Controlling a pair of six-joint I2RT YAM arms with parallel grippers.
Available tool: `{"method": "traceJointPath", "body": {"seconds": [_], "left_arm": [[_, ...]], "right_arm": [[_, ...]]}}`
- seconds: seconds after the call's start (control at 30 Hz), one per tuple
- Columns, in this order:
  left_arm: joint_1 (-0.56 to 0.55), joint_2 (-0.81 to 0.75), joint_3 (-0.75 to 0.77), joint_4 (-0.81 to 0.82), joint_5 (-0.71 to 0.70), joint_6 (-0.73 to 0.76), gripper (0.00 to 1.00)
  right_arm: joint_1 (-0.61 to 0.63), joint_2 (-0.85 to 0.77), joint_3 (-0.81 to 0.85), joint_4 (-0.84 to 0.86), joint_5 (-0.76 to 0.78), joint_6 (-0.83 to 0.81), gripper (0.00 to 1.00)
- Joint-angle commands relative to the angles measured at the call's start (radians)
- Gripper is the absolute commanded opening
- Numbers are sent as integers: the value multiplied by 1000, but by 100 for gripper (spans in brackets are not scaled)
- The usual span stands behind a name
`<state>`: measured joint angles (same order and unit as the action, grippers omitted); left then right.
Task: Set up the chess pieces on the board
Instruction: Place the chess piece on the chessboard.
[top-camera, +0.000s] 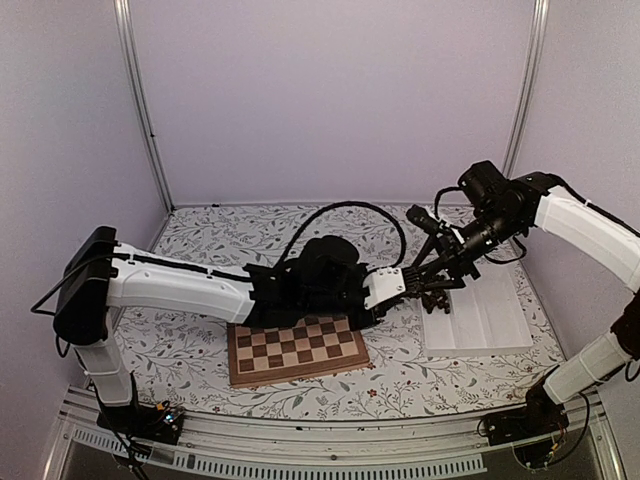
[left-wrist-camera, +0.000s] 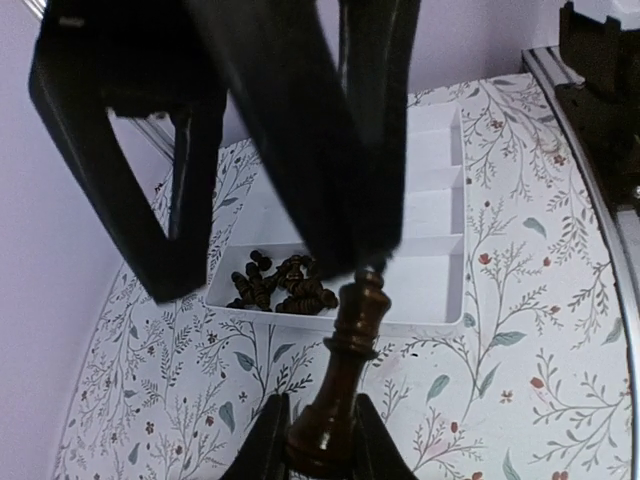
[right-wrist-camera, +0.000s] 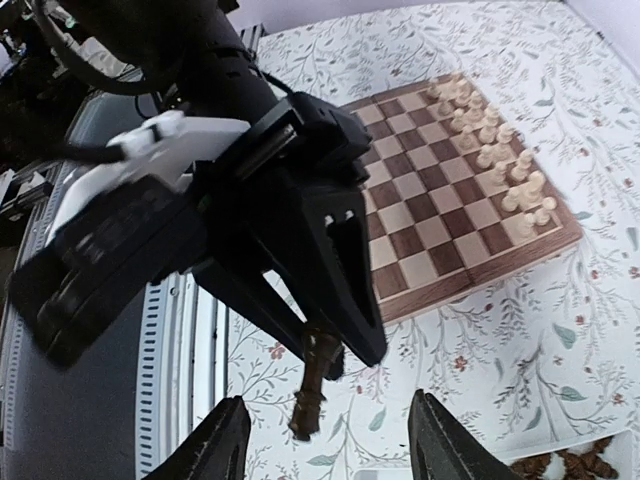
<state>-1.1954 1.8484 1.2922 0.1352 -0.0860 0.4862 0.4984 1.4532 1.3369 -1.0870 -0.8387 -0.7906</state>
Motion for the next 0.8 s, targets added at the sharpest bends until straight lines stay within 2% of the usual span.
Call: {"method": "traceJointPath", "body": {"seconds": [0.0,0.23,0.4,0.77], "left_arm": [[70,-82,-76,207,225,-321,6],[118,-81,-158,499,345,-608,7],[144,-56,-181,634,397,-740,7],[147,-8,-146,660,449,-782,8]], "right_arm": [[-63,-119,16,109,-83,-49,59],[-63,-100,50,135,-203,-56,60],[-49,-77,63,176,-193,-32,59],[-8,-44,89,218,-214,39,57]]}}
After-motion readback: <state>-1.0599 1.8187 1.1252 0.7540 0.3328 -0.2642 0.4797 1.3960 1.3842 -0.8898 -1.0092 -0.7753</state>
